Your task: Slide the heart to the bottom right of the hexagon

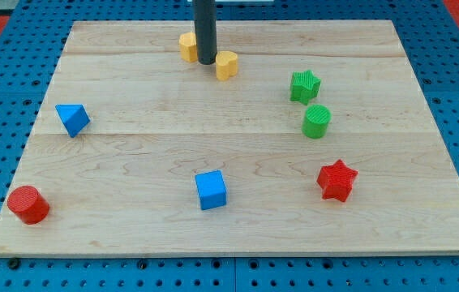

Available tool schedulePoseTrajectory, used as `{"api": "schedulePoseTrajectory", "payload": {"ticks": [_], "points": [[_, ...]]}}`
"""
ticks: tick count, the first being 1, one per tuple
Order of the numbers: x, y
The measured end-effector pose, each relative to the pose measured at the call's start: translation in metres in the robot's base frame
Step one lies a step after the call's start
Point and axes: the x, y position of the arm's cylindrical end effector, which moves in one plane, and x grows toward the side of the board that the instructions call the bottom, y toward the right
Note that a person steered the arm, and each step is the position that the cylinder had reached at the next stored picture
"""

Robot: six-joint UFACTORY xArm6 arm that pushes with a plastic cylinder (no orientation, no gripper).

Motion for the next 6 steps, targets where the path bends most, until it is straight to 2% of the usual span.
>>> {"api": "schedulePoseTrajectory", "payload": {"ticks": [1, 2, 3, 4, 6], "points": [[-0.059, 0.011], [-0.064, 0.075], [-0.026, 0.073], [-0.013, 0.099], [0.032, 0.002]]}}
